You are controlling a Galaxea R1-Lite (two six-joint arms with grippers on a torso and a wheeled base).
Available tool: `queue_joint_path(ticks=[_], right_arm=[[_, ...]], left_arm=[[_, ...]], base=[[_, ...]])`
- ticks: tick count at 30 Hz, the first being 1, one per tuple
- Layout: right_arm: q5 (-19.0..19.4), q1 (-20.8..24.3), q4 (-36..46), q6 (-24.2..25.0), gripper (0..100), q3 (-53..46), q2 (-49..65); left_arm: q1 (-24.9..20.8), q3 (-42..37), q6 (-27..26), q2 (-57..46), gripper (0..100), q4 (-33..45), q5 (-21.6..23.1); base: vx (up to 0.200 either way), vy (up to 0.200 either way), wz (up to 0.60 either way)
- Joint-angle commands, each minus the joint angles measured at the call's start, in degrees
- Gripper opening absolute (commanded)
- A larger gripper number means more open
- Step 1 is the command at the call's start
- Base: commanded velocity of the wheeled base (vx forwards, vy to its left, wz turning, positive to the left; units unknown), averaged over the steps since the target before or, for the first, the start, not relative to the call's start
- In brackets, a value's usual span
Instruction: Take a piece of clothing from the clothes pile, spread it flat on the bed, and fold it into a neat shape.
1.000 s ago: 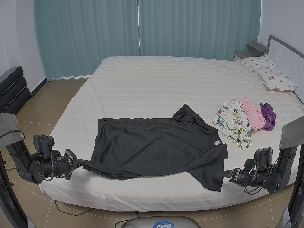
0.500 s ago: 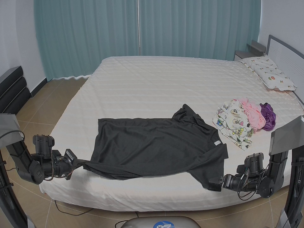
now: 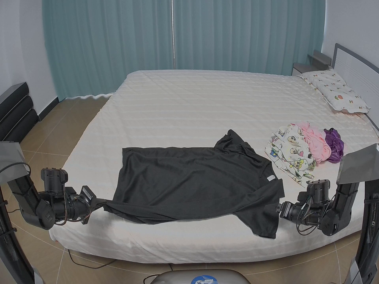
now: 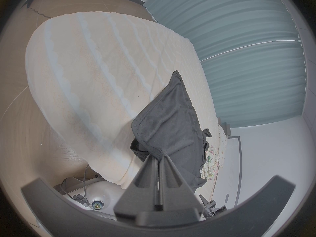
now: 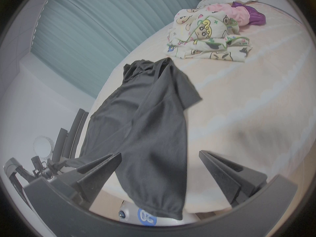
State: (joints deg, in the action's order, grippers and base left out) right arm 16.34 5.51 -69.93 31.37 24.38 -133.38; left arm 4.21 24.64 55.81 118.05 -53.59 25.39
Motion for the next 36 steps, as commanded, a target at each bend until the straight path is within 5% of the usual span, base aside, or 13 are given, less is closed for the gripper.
queue_joint_path(ticks=[1,14,15,27,36], right_arm=[[1.42,-1.82,3.83,-0.43,100,3.83,-0.30],[3.70,0.03,4.62,-1.92,100,7.08,-3.64],[3.35,0.29,3.92,-1.92,0,7.08,-4.00],[4.58,-4.10,2.43,-1.13,0,0.49,3.21],[10.73,-8.06,-3.82,-0.17,0,-9.35,10.51]], left_arm=[[0.01,0.06,0.00,0.07,0,-0.02,0.01],[0.01,0.06,0.00,0.07,0,-0.02,0.01],[0.01,0.06,0.00,0.07,0,-0.02,0.01],[0.01,-0.12,0.00,-0.10,0,-0.02,0.01],[0.01,-1.43,0.09,-3.88,0,0.15,-0.08]], base=[[0.000,0.000,0.00],[0.000,0.000,0.00],[0.000,0.000,0.00],[0.000,0.000,0.00],[0.000,0.000,0.00]])
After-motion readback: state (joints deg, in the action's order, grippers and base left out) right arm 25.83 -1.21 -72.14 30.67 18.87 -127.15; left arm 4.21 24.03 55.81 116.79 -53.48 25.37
